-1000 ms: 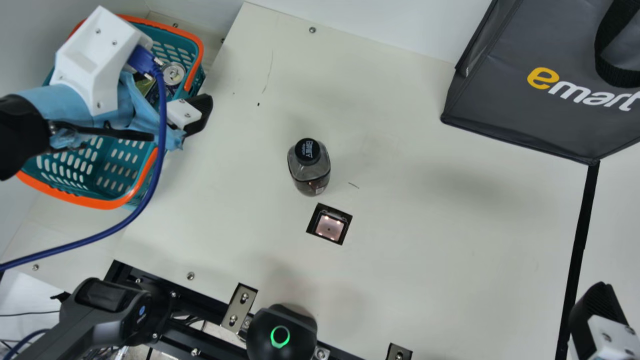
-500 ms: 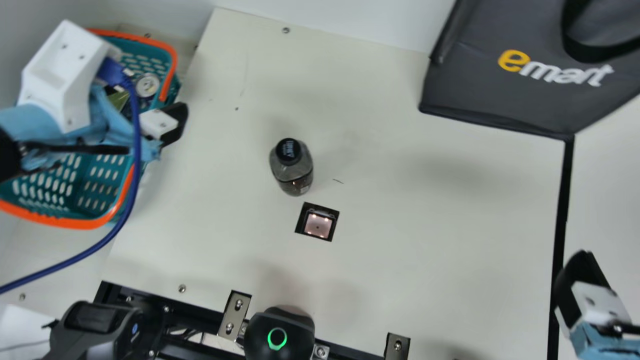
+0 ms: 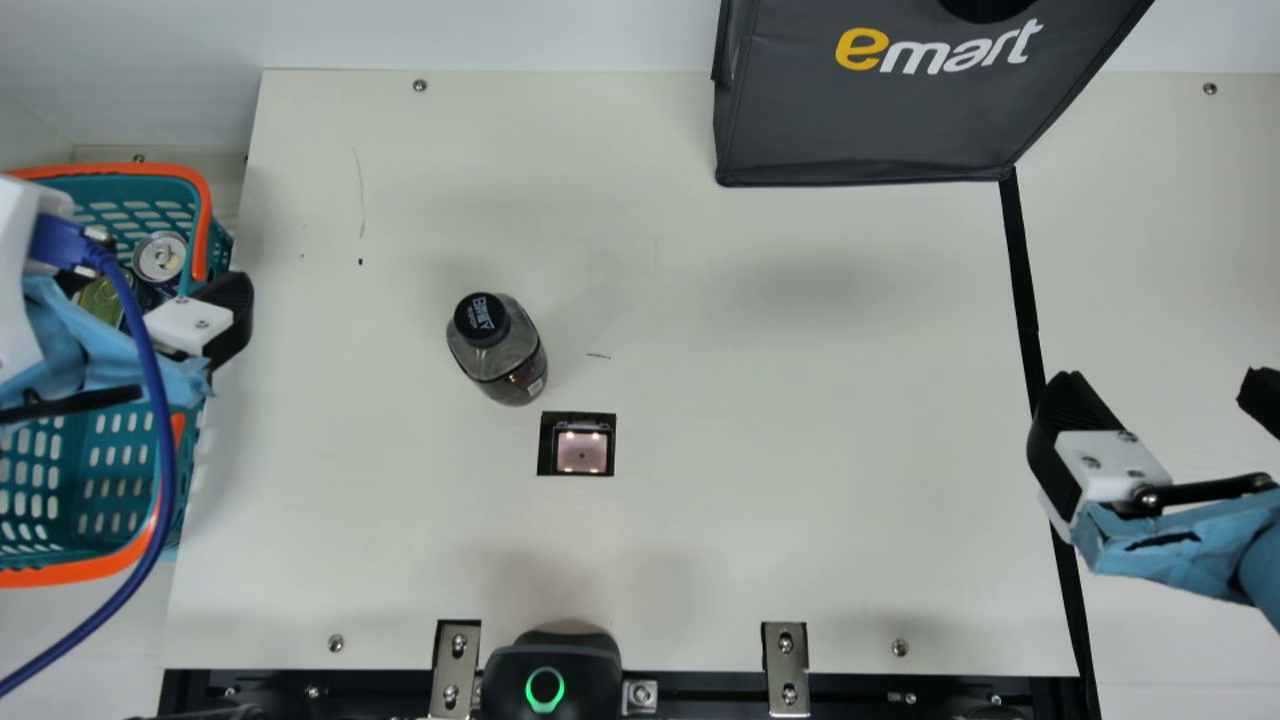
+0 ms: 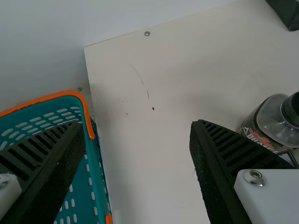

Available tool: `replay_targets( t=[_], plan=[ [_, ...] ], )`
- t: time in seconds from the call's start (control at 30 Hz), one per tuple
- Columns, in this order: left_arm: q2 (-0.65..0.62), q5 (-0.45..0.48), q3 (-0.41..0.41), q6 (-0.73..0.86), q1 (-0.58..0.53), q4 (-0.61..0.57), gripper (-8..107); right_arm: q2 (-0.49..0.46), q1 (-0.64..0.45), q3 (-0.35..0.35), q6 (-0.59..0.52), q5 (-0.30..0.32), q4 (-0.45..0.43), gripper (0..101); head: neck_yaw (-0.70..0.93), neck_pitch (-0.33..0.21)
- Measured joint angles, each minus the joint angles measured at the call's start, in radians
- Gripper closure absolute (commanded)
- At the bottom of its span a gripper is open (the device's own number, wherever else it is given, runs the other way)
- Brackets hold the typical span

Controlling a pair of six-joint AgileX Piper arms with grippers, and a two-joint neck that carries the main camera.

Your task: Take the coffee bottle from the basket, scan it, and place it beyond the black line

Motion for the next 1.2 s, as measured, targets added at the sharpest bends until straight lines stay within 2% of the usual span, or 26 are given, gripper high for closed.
replay_targets(
  t=[0.2,0.43,0.83,1.2],
  plan=[
    [0.0,0.0,0.0,0.0,0.0,0.0,9,0.0,0.0,0.0,0.0,0.0,0.0,10,0.0,0.0],
    [0.011,0.008,-0.015,-0.046,-0.042,0.025,9,0.0,0.0,0.0,0.0,0.0,0.0,10,0.0,0.0],
    [0.048,0.032,-0.054,-0.056,-0.13,-0.007,9,0.0,0.0,0.0,0.0,0.0,0.0,10,0.0,0.0],
    [0.074,0.001,-0.034,-0.044,-0.229,-0.008,9,0.0,0.0,0.0,0.0,0.0,0.0,10,0.0,0.0]
  ],
)
